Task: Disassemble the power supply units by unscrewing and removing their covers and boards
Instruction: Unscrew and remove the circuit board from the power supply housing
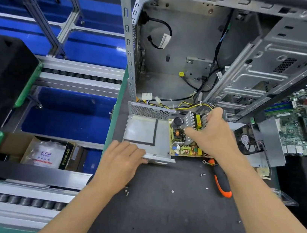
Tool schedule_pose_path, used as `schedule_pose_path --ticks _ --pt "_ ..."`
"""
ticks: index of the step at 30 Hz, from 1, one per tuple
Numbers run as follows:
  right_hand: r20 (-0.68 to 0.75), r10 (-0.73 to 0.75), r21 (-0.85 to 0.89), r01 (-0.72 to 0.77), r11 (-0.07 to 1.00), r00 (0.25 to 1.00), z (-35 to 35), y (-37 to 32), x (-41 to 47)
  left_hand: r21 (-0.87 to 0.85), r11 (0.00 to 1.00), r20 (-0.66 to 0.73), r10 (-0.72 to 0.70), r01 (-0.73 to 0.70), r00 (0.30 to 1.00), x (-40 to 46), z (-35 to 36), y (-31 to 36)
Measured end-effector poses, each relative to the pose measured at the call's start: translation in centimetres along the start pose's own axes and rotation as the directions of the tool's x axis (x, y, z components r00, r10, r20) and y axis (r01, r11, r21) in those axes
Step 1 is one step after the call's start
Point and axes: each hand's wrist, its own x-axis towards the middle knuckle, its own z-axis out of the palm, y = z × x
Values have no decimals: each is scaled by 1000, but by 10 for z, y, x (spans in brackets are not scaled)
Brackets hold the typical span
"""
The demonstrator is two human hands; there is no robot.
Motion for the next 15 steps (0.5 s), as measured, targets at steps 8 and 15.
schedule_pose_path --ticks 8,15 --pt "-82 25 -91 -32 995 996 22 -17 -3 -14 994 -31 -110 109 993 -1 -9 -50" --pt "-133 -20 -158 -1 987 991 53 -36 -1 -86 991 -47 -111 107 993 -3 -6 -55"
